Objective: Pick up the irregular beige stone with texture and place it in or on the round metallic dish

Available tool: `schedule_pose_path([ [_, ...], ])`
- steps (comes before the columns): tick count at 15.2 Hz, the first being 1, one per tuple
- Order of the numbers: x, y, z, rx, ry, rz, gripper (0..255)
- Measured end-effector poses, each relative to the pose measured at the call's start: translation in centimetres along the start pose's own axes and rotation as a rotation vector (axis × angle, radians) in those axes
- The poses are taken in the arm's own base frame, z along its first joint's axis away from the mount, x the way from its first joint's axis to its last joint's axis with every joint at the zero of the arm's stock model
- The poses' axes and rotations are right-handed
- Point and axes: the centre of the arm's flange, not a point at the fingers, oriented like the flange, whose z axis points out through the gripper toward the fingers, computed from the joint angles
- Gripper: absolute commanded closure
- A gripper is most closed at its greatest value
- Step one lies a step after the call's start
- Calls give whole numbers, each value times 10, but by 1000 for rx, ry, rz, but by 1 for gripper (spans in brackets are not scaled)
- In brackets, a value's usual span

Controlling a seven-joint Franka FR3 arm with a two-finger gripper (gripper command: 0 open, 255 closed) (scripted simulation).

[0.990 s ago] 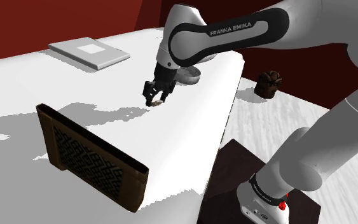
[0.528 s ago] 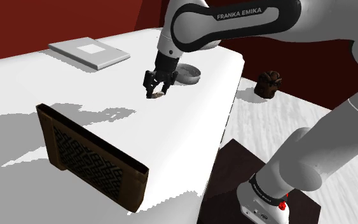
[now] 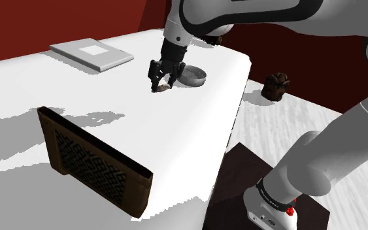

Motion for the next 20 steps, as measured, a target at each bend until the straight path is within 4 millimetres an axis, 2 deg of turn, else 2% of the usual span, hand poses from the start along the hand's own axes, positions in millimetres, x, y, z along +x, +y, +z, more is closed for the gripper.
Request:
schedule_pose_path([
  [3,11,24,-8,0,0,1,255],
  [20,93,227,-33,0,0,1,255],
])
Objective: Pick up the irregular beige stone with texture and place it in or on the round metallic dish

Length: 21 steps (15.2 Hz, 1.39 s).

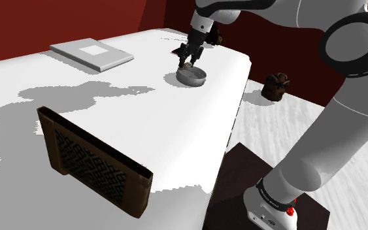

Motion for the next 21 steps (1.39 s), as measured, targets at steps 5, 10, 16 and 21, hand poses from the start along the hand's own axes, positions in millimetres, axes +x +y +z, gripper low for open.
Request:
schedule_pose_path([
  [5,26,59,-12,0,0,0,255],
  [10,50,121,-18,0,-1,0,255],
  [16,55,143,-1,0,-1,-1,255],
  [21,56,148,25,0,-1,-1,255],
])
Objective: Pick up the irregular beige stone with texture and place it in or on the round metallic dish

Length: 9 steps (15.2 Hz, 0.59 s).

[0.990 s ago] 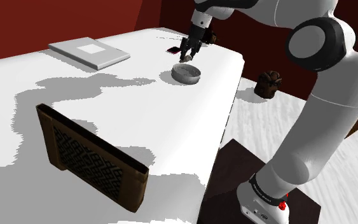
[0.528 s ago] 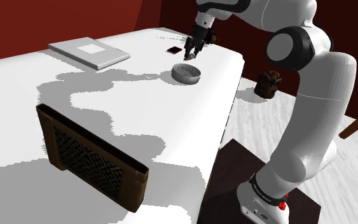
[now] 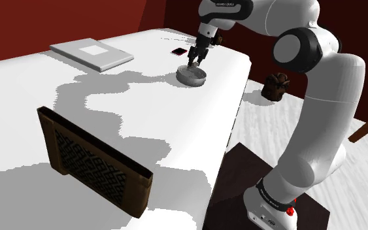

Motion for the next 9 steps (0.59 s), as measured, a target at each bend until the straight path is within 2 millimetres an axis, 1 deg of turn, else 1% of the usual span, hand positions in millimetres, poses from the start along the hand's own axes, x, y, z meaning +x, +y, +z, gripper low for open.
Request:
schedule_pose_path([
  [4,-2,3,21,0,0,0,255],
  [9,-2,3,25,0,0,0,255],
])
